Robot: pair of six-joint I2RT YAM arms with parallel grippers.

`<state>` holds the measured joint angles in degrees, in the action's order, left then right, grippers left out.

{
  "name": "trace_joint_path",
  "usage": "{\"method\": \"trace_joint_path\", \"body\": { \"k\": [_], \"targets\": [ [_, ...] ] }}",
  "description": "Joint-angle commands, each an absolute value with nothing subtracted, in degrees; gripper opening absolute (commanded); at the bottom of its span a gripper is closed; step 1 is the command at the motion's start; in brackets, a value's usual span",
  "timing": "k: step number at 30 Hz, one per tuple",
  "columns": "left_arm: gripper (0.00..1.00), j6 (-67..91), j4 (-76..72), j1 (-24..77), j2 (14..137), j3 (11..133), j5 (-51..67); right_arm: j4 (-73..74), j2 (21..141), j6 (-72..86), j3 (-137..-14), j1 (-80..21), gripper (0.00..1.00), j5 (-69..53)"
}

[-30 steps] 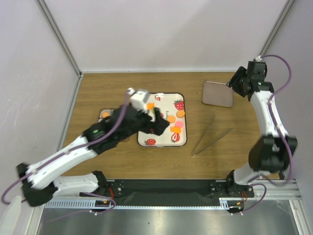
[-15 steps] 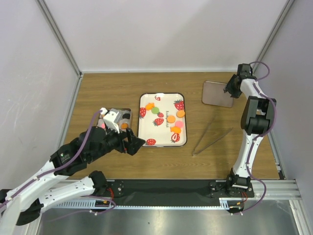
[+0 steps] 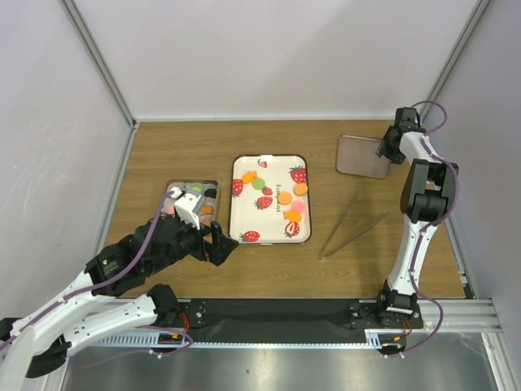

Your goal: Pack the cookies

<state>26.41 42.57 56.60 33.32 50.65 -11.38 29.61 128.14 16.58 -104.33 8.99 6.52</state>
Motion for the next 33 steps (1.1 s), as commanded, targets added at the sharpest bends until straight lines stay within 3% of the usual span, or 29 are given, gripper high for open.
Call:
{"method": "trace_joint_path", "body": {
  "k": [1,6,13,21,33],
  "targets": [
    [0.98,25.0,40.7,56.7,33.3,49.5,-11.1,29.4,130.8,14.2,-107.7,9.7,0.52,8.0],
    [0.98,24.9,40.4,56.7,34.2,49.3,-11.1,29.8,131.8,13.3,-108.3,10.4,0.52,7.8],
    [0.98,24.9,39.9,56.7,35.3,49.3,-10.9,29.0,131.8,12.2,-107.1,10.4,0.39,7.7],
    [0.98,25.1,39.0,56.7,36.9,49.4,-10.4,29.8,133.5,10.5,-107.2,9.8,0.36,8.3],
    [0.98,24.2,38.9,56.6,38.4,52.6,-12.3,29.7,129.2,12.7,-105.3,9.6,0.03,6.5]
  ]
}}
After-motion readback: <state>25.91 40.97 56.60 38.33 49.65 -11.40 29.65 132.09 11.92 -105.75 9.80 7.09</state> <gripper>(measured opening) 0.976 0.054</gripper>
